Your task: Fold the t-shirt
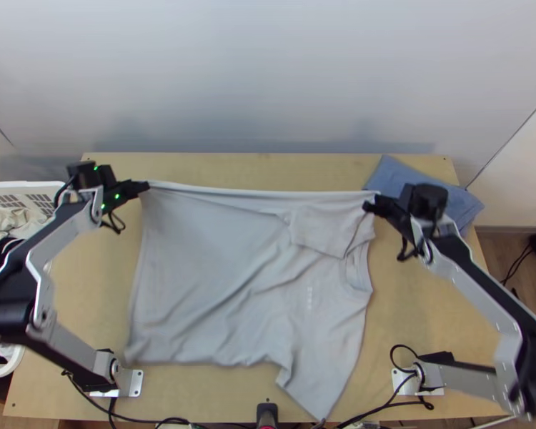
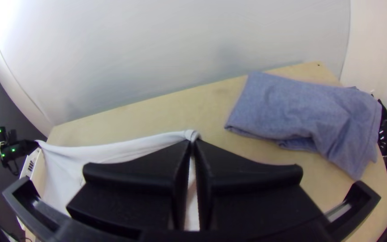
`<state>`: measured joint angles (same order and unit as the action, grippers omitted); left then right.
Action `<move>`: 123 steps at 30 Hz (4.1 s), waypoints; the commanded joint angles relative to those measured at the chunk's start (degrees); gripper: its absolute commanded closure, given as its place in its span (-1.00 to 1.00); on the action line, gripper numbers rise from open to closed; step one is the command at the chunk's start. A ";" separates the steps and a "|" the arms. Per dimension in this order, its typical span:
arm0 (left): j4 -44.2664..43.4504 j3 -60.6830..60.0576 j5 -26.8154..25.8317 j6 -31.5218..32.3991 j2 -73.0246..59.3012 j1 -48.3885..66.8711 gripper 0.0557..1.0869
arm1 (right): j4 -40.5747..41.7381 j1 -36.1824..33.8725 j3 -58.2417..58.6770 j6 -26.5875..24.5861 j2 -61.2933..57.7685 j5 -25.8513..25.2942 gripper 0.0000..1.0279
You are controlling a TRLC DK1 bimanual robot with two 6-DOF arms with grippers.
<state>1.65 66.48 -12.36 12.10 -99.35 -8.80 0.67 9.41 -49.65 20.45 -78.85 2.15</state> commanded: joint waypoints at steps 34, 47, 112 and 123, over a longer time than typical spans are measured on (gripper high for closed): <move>37.02 6.12 -1.53 -12.36 -0.32 -1.40 0.93 | -32.92 2.98 -10.29 12.51 -9.39 0.31 0.95; 33.59 1.73 -1.53 -11.22 1.18 -2.01 0.92 | -32.92 7.11 -2.73 13.13 -5.00 -0.13 0.94; 49.59 -8.73 1.11 -20.54 29.13 -0.69 -0.65 | -49.80 34.98 14.93 15.50 7.31 12.00 0.90; 82.46 -7.15 9.37 -52.97 25.96 -3.16 -0.65 | -48.57 35.59 15.28 14.36 8.45 11.65 0.94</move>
<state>67.94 59.33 -8.99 -26.59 -70.52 -11.35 -49.01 44.71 -34.30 35.24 -70.54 13.98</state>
